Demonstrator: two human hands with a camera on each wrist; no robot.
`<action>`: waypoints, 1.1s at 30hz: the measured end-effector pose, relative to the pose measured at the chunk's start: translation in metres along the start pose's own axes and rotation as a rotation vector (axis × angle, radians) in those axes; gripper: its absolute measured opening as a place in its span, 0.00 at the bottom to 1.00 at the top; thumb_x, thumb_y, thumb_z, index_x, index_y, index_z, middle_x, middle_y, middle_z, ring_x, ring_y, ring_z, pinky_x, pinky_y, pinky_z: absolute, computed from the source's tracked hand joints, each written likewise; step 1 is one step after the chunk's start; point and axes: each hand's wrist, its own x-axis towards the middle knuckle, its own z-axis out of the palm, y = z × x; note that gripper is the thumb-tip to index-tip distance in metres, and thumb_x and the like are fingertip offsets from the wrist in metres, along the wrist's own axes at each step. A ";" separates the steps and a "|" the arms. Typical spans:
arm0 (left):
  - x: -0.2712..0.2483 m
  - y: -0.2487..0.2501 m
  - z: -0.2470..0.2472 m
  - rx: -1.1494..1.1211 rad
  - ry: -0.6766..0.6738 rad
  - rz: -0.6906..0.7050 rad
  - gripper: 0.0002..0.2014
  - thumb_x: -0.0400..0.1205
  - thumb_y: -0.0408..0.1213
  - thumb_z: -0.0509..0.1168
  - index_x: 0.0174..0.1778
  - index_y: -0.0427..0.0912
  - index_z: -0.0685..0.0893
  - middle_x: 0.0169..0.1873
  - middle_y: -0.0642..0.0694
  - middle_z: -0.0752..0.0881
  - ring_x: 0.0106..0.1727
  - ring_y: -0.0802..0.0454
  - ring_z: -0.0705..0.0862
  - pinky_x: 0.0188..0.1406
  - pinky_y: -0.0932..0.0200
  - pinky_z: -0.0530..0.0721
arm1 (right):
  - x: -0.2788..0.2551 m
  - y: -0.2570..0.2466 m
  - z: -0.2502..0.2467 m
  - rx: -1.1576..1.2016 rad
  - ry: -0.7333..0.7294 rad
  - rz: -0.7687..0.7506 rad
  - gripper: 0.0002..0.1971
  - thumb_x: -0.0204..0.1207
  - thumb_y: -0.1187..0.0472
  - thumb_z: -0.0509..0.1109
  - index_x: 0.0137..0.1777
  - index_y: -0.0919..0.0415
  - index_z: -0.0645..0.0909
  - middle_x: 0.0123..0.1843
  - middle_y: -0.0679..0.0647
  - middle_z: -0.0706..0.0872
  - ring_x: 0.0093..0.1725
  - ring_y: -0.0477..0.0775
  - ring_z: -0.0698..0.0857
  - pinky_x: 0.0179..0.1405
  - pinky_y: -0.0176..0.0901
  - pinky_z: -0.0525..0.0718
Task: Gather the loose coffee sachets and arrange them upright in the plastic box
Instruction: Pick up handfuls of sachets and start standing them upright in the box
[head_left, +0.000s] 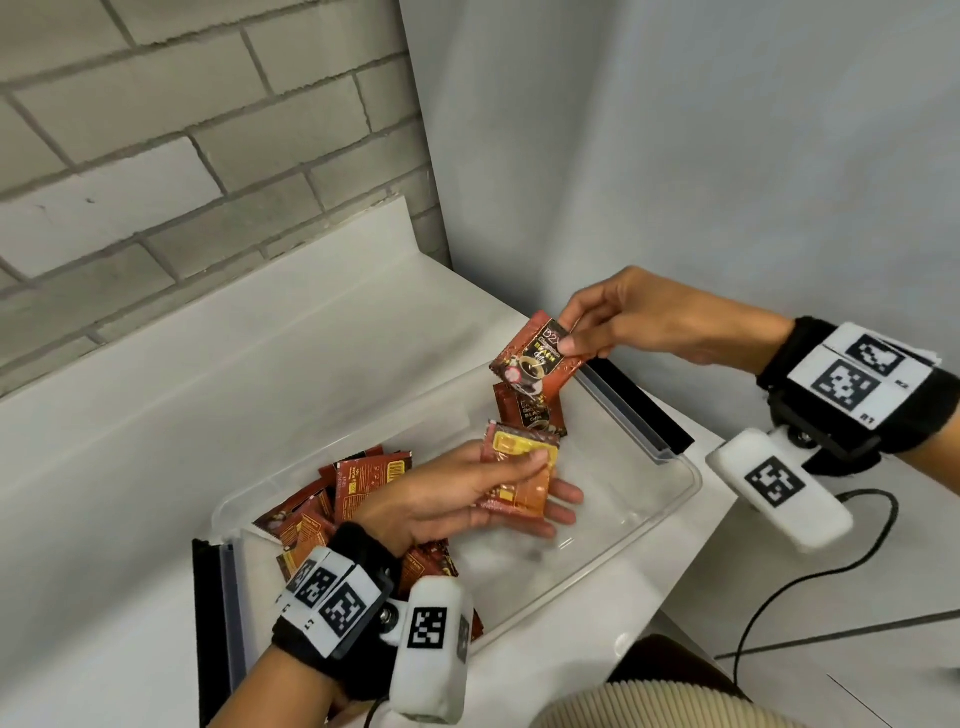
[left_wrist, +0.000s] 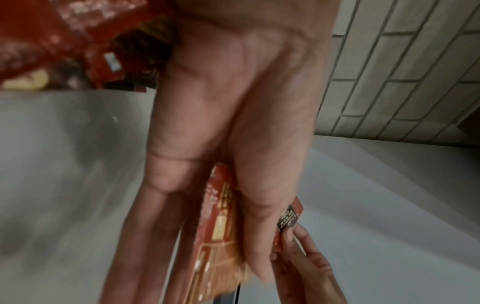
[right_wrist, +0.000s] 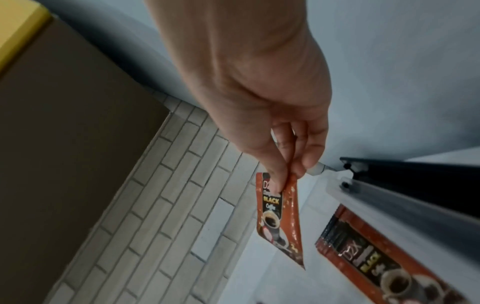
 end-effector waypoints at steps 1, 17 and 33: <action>0.000 -0.001 0.002 0.009 -0.073 -0.033 0.11 0.83 0.40 0.62 0.53 0.37 0.82 0.58 0.30 0.86 0.56 0.36 0.87 0.58 0.41 0.86 | 0.002 -0.001 -0.002 -0.045 -0.003 -0.008 0.06 0.71 0.64 0.77 0.47 0.62 0.87 0.39 0.55 0.90 0.35 0.44 0.83 0.43 0.37 0.81; 0.000 -0.009 0.016 0.140 -0.337 -0.179 0.13 0.86 0.39 0.60 0.58 0.32 0.79 0.63 0.30 0.80 0.60 0.40 0.85 0.63 0.40 0.81 | 0.006 -0.007 0.042 -1.012 -0.263 -0.154 0.02 0.74 0.63 0.72 0.42 0.58 0.81 0.36 0.46 0.75 0.41 0.51 0.77 0.27 0.35 0.67; 0.007 -0.001 0.004 -0.030 0.136 0.011 0.17 0.74 0.37 0.68 0.57 0.35 0.85 0.45 0.42 0.91 0.47 0.51 0.90 0.49 0.57 0.88 | 0.006 0.000 0.039 -1.109 -0.258 -0.160 0.09 0.73 0.56 0.75 0.49 0.58 0.83 0.50 0.51 0.75 0.44 0.47 0.66 0.32 0.37 0.67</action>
